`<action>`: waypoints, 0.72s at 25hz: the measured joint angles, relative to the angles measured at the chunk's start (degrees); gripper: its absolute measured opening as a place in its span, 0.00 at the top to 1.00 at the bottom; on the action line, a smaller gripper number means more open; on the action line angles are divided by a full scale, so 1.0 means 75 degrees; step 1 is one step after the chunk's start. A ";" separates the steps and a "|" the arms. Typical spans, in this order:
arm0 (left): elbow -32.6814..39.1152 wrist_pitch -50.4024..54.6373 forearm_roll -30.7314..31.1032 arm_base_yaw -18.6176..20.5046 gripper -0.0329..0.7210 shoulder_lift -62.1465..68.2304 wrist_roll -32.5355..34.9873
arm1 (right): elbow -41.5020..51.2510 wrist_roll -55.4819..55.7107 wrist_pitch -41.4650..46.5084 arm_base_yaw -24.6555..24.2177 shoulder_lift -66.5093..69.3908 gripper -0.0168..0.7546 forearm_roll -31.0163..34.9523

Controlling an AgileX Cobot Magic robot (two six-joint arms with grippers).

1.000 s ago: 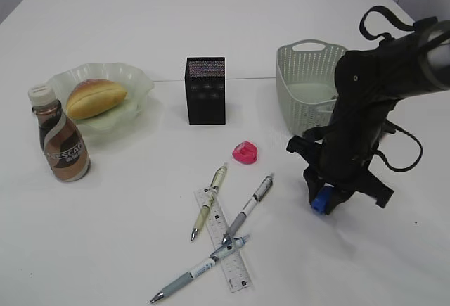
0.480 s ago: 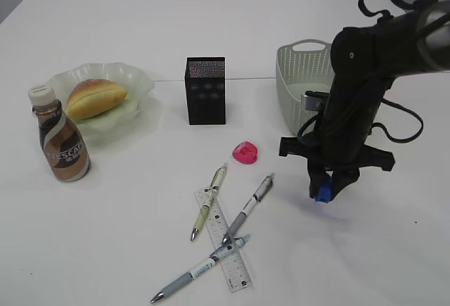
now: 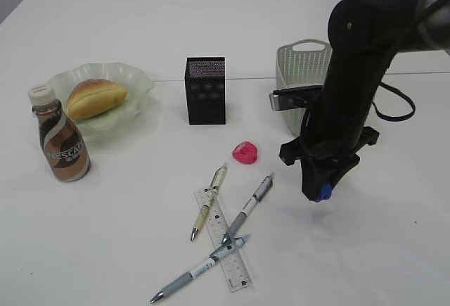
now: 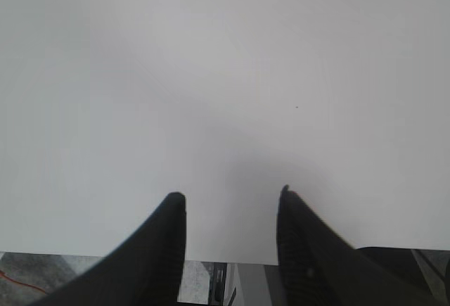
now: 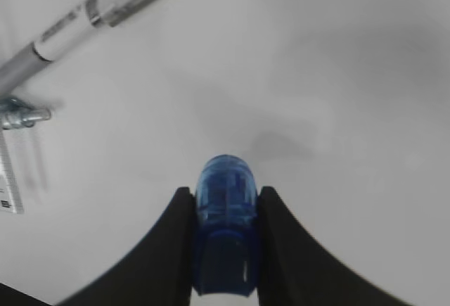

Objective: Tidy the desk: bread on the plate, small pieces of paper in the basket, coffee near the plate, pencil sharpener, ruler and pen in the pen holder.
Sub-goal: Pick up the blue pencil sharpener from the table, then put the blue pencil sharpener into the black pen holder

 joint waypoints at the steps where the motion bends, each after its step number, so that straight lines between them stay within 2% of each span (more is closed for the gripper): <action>1: 0.0000 0.0011 0.0000 0.0000 0.54 0.0000 0.0000 | 0.0000 -0.0190 -0.0112 0.0000 0.0000 0.77 0.0125; 7: 0.0000 0.0029 0.0000 0.0000 0.54 0.0000 0.0000 | -0.0034 -0.0743 -0.1693 0.0000 -0.0120 0.77 0.0872; 12: 0.0000 0.0029 0.0000 0.0000 0.55 0.0000 0.0000 | -0.0057 -0.0747 -0.2916 0.0000 -0.0751 0.77 0.0515; 18: 0.0000 -0.0041 0.0000 0.0000 0.56 0.0000 0.0000 | -0.0057 -0.0896 -0.5163 0.0000 -0.1072 0.77 0.0441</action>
